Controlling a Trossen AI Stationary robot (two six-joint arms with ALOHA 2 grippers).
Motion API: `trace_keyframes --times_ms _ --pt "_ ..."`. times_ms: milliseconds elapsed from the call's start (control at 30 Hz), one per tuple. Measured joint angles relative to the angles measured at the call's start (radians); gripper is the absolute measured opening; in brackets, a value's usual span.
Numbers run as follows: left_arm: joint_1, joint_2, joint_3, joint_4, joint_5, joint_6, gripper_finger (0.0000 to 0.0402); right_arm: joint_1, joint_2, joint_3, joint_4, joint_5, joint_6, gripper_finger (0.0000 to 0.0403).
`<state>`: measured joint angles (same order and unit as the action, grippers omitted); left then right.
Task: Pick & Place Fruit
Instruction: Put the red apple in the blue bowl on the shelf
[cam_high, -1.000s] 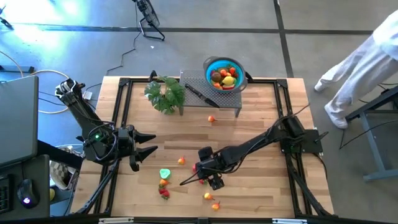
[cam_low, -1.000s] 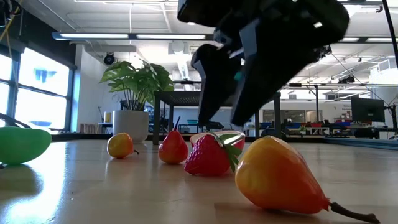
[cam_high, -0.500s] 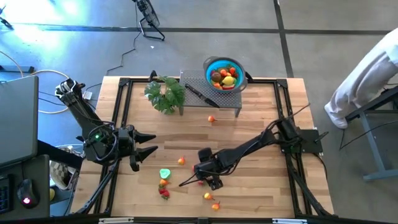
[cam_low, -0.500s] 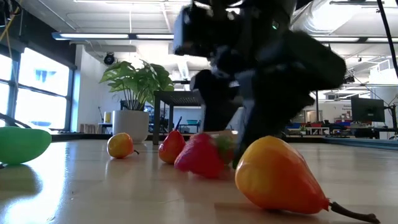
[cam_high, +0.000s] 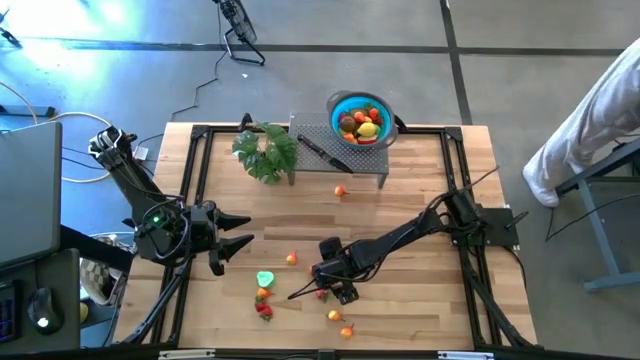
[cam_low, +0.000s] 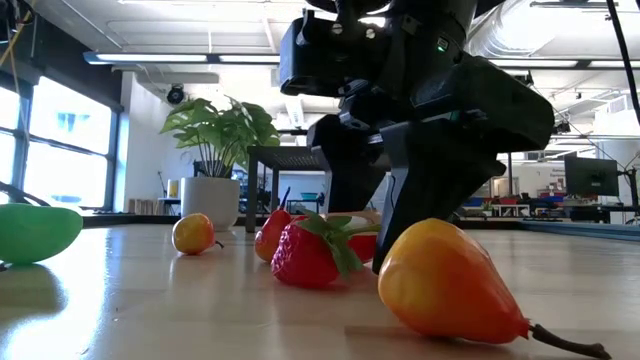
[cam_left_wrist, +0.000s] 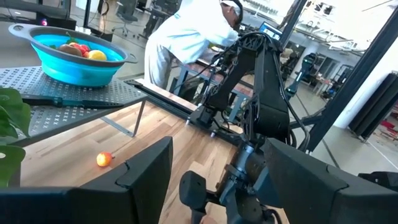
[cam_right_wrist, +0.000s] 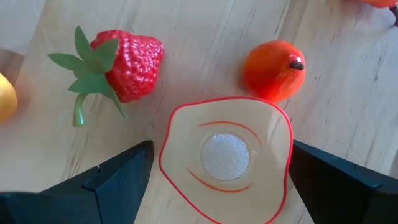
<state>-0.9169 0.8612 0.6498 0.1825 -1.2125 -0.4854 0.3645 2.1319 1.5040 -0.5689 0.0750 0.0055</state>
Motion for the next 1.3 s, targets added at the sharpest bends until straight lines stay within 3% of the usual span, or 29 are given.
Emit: trace_keyframes --times_ms 433,833,1100,1300 --pt "0.000 0.000 0.000 0.000 0.000 0.000 0.0248 0.000 -0.002 0.000 0.009 0.005 0.002 0.0348" --pt "0.000 0.000 0.000 0.000 0.000 0.000 0.0248 -0.001 -0.002 0.000 0.013 0.005 0.002 0.0261" --pt "0.000 0.000 0.000 0.000 0.000 0.000 0.0248 0.002 -0.038 0.000 0.006 0.005 0.002 0.0277" --pt "0.000 0.000 0.000 0.001 0.000 0.000 0.0248 -0.013 -0.118 -0.001 0.008 0.009 0.008 0.0255"
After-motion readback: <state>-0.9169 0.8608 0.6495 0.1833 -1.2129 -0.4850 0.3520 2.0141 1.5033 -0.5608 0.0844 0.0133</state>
